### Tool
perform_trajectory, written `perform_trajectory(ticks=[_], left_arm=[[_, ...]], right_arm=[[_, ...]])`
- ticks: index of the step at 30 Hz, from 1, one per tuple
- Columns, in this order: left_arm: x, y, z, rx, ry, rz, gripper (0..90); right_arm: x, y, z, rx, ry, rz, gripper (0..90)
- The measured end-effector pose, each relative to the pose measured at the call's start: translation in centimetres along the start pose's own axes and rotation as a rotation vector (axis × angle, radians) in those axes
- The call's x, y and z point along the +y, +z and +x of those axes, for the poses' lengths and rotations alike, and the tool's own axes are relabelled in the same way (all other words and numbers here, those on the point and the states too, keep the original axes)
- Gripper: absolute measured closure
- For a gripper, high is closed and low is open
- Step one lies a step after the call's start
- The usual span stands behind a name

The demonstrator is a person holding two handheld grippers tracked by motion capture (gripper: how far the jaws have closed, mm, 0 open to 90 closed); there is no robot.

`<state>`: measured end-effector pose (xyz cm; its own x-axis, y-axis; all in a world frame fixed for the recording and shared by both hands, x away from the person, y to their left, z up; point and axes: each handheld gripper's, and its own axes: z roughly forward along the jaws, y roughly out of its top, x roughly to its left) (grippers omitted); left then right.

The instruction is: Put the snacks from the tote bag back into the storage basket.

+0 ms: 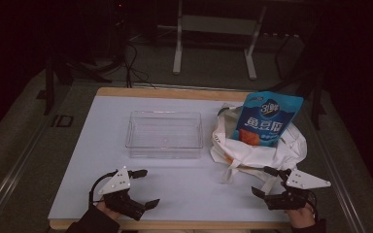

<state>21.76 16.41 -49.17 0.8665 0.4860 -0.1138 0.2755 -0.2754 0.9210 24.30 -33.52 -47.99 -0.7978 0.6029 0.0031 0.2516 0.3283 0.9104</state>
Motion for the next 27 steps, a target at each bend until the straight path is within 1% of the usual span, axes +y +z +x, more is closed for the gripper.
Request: perform_trajectory(ticks=[2,4,5,6,7,9,10,11,12,13,15,16,17,19,21,23,24,25,27], left_arm=[[0.1,-0.2,0.0,-0.011,-0.026,-0.003,0.6],[0.3,-0.3,-0.1,-0.011,-0.033,-0.008,0.6],[0.4,-0.4,-0.2,-0.016,-0.035,-0.009,0.6],[0.5,-0.4,-0.2,-0.027,-0.042,-0.007,0.6],[0.5,-0.4,-0.3,-0.027,-0.044,-0.004,0.6],[0.6,-0.4,-0.7,-0.013,-0.028,0.016,0.5],[0.6,-0.4,-0.7,-0.013,-0.028,0.016,0.5],[0.7,-0.4,-0.8,-0.025,-0.018,0.015,0.5],[0.8,-0.4,-0.8,-0.037,-0.020,0.014,0.5],[0.9,-0.3,-0.8,-0.053,-0.034,0.016,0.5],[1.2,0.0,-0.7,-0.054,-0.048,0.020,0.5],[1.3,0.2,-0.6,-0.075,-0.052,0.024,0.5],[1.4,0.4,-0.6,-0.080,-0.049,0.029,0.6],[1.8,0.7,-0.6,-0.074,-0.029,0.039,0.5],[1.9,0.9,-0.5,-0.074,-0.028,0.041,0.5],[2.4,1.2,-0.2,-0.084,-0.046,0.041,0.5],[2.4,1.2,-0.2,-0.084,-0.046,0.041,0.5],[2.7,1.5,0.0,-0.085,-0.043,0.044,0.5],[3.0,1.8,0.1,-0.081,-0.034,0.049,0.5]], right_arm=[[0.1,-0.1,-0.3,0.032,0.028,-0.008,12.5],[0.2,-0.2,-0.4,0.037,0.029,-0.009,12.1],[0.3,-0.4,-0.5,0.056,0.036,-0.014,12.1],[0.4,-0.6,-0.6,0.062,0.042,-0.015,12.1],[0.5,-0.7,-0.8,0.070,0.047,-0.017,12.1],[0.6,-0.9,-1.0,0.087,0.052,-0.017,12.2],[0.6,-0.9,-1.0,0.087,0.052,-0.017,12.2],[0.7,-1.2,-1.1,0.085,0.048,-0.008,12.2],[0.7,-1.3,-1.2,0.085,0.044,-0.007,12.2],[0.8,-1.4,-1.2,0.086,0.041,-0.005,12.2],[0.8,-1.5,-1.2,0.082,0.036,-0.001,12.6],[1.0,-1.5,-1.2,0.068,0.037,0.007,13.8],[1.2,-1.4,-1.1,0.052,0.041,0.017,13.6],[1.4,-1.4,-1.1,0.059,0.034,0.020,13.3],[1.6,-1.4,-1.0,0.058,0.015,0.026,13.0],[1.7,-1.4,-1.1,0.070,0.011,0.018,13.0],[1.7,-1.4,-1.1,0.070,0.011,0.018,13.0],[1.9,-1.4,-1.1,0.080,0.003,0.016,13.0],[2.1,-1.5,-1.1,0.077,-0.010,0.017,13.0]])
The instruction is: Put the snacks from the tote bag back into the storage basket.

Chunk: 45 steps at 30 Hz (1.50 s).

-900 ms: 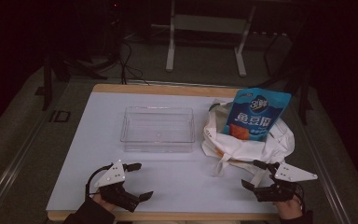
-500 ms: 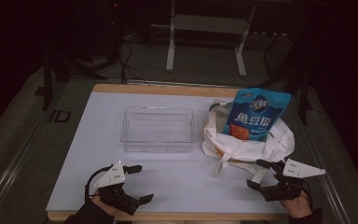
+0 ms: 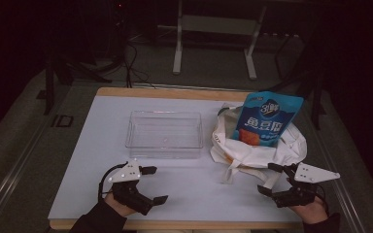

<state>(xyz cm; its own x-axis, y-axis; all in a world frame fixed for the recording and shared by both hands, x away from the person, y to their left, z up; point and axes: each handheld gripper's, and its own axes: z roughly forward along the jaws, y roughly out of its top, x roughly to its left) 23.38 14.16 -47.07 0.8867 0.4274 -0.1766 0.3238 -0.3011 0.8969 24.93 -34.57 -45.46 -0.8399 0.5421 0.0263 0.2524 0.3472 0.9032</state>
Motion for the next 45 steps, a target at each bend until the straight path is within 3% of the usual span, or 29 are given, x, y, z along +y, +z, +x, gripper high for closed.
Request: perform_trajectory(ticks=[8,17,25,36,40,41,45], left_arm=[[1.8,1.0,0.3,-0.019,0.024,-0.009,0.5],[3.5,3.1,0.5,-0.101,0.038,-0.013,0.5],[4.5,4.2,0.6,-0.115,0.057,-0.002,0.5],[7.3,5.9,1.6,-0.129,0.096,-0.004,0.6],[8.0,6.8,2.0,-0.152,0.088,-0.021,0.6],[8.3,7.1,2.1,-0.170,0.093,-0.048,0.6],[9.2,7.9,2.5,-0.167,0.102,-0.062,2.5]], right_arm=[[0.6,-0.4,-0.3,-0.009,-0.014,-0.020,12.9],[1.1,-1.0,-0.9,0.005,-0.023,-0.043,12.7],[1.5,-1.3,-1.3,-0.007,-0.031,-0.043,12.7],[2.2,-1.4,-2.3,-0.012,-0.044,-0.040,13.5],[2.5,-1.5,-2.7,-0.017,-0.044,-0.044,13.5],[2.5,-1.5,-2.8,-0.022,-0.044,-0.044,13.5],[2.6,-1.6,-3.2,-0.032,-0.046,-0.047,13.5]])
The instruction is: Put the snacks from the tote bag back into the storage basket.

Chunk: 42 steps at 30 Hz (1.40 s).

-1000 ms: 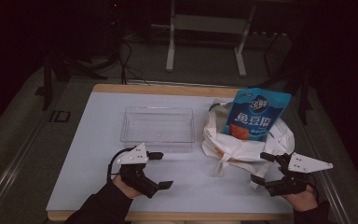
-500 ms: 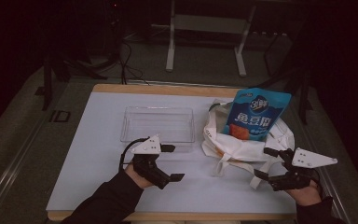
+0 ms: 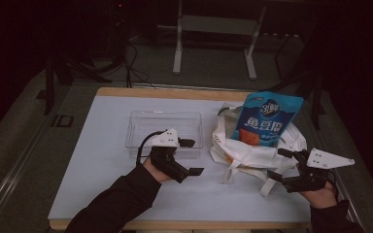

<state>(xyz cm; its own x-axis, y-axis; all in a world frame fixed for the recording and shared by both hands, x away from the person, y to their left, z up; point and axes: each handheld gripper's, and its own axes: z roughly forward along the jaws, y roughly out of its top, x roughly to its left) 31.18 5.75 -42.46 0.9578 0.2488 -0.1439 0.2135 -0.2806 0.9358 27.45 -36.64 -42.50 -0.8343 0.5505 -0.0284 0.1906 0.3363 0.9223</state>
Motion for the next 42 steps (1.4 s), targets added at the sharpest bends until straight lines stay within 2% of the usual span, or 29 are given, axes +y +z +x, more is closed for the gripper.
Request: perform_trajectory(ticks=[3,6,11,12,16,26,35,42], left_arm=[[0.4,0.5,0.3,-0.005,-0.001,0.007,2.5],[1.4,1.7,0.7,-0.003,0.022,0.026,2.5],[2.3,2.8,1.3,-0.015,0.025,0.027,2.5],[2.4,3.0,1.5,-0.005,0.033,0.028,2.5],[2.9,3.8,2.4,-0.010,0.020,0.012,2.6],[4.6,5.9,3.5,-0.001,0.044,0.034,2.6],[5.7,7.8,4.6,-0.010,0.059,0.035,3.4],[6.2,9.6,6.3,0.016,0.046,0.046,4.7]], right_arm=[[0.2,-0.2,-0.3,-0.005,-0.002,0.001,13.6],[0.5,-0.4,-0.7,-0.013,-0.007,0.000,13.7],[0.9,-0.5,-1.3,-0.020,-0.009,-0.002,13.7],[0.9,-0.5,-1.4,-0.020,-0.008,-0.001,13.7],[1.0,-0.4,-1.7,-0.023,-0.005,0.004,14.1],[1.2,-0.6,-2.8,-0.031,0.010,0.008,15.0],[1.5,-0.9,-4.7,-0.068,0.021,0.021,15.7],[1.5,-1.1,-6.8,-0.105,0.041,0.027,16.0]])
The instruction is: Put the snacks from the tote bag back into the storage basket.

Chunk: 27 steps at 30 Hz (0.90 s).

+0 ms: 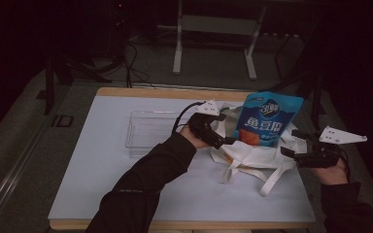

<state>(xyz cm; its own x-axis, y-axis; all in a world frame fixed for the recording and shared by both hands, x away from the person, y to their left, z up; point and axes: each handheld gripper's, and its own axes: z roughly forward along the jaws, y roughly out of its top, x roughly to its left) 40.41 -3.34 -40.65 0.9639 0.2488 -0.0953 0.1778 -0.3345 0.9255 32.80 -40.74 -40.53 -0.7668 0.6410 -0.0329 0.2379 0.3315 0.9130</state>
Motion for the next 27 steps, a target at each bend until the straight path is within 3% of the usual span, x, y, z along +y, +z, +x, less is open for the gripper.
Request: perform_trajectory(ticks=[9,14,22,24,27], left_arm=[[0.4,2.1,1.6,0.018,-0.013,0.006,14.9],[0.9,3.2,2.0,0.037,0.004,0.038,15.8],[1.0,4.0,2.8,0.056,0.007,0.042,23.1],[1.6,4.6,3.0,0.091,0.011,0.081,32.7],[1.9,4.9,3.1,0.099,-0.014,0.086,36.9]], right_arm=[[-0.1,0.2,-3.1,-0.021,0.034,0.012,19.3],[-0.4,0.7,-4.3,-0.023,0.039,0.029,19.6],[-0.3,1.8,-5.7,-0.018,0.069,0.049,19.9],[0.1,2.2,-6.3,-0.008,0.087,0.047,19.9],[0.3,2.4,-6.4,-0.003,0.080,0.050,22.1]])
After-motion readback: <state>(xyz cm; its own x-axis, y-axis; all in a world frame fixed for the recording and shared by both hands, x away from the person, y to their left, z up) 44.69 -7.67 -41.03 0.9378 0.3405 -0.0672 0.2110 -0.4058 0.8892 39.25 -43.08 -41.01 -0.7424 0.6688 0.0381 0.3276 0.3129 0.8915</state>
